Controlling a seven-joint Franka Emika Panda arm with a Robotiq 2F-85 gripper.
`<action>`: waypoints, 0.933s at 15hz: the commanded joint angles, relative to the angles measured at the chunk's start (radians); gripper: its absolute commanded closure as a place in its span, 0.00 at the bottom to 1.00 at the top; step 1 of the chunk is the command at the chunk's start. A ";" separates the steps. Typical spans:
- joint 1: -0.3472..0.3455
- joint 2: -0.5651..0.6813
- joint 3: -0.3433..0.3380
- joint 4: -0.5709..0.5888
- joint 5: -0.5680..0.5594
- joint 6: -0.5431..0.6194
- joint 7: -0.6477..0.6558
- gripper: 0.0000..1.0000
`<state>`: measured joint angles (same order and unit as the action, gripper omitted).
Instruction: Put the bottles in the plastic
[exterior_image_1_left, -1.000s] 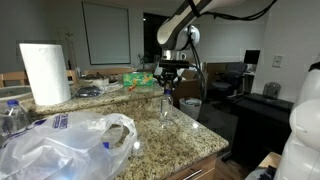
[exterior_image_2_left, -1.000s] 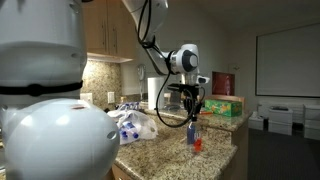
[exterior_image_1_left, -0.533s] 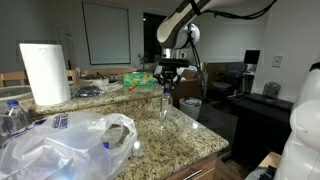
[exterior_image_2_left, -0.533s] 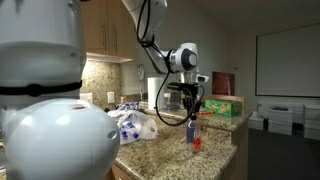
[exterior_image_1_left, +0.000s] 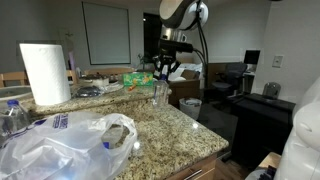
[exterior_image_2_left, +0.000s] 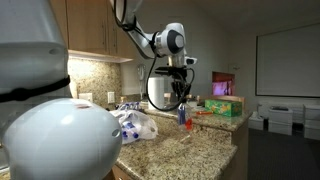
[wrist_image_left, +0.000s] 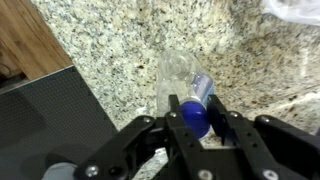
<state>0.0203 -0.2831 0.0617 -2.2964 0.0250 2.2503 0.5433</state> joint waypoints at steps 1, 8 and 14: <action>0.045 -0.113 -0.007 -0.081 0.133 0.080 -0.168 0.92; 0.207 0.035 -0.087 -0.031 0.587 0.145 -0.605 0.92; 0.202 0.192 -0.070 0.059 0.898 -0.061 -0.967 0.92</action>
<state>0.2430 -0.1640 -0.0159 -2.2968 0.8202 2.2995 -0.2790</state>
